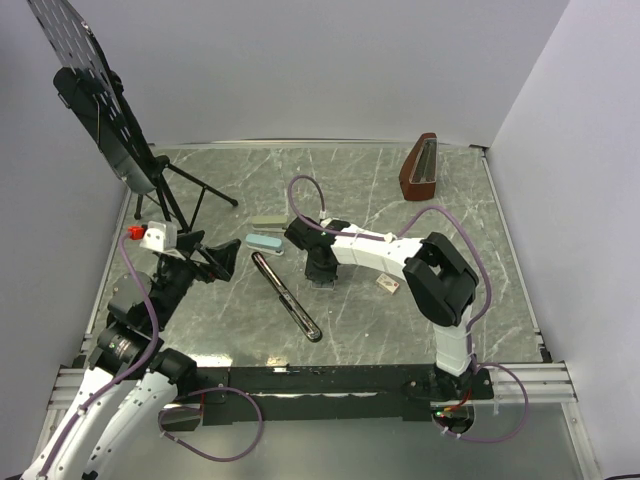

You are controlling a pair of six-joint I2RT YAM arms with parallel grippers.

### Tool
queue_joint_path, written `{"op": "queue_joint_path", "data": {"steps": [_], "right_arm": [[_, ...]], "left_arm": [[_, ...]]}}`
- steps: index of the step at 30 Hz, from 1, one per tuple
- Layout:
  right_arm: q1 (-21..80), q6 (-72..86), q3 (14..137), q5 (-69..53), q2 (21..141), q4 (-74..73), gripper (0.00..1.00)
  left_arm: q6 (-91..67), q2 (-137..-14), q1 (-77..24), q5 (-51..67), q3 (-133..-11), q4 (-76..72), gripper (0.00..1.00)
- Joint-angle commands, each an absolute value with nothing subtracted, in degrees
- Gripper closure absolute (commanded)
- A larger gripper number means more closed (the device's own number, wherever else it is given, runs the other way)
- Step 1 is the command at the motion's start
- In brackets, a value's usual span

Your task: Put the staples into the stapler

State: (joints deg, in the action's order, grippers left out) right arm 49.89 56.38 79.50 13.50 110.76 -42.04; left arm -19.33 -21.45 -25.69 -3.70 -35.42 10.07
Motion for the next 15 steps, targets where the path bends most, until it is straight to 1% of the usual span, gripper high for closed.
{"op": "queue_joint_path", "data": {"steps": [1,11,15], "right_arm": [[49.48,57.48,81.74,13.09,112.5,-42.1,0.69],[49.48,57.22,82.35,13.54,113.73,-42.54,0.69],[49.48,56.87,82.62,13.71,114.17,-42.45,0.73]], "left_arm": [[-20.13,-20.92,-25.4,-2.55,-35.16,7.47,0.01],[-20.21,-20.83,-25.22,-2.64,-35.16,7.47,0.01],[-20.21,-20.83,-25.31,-2.46,-35.07,7.47,0.01]]}}
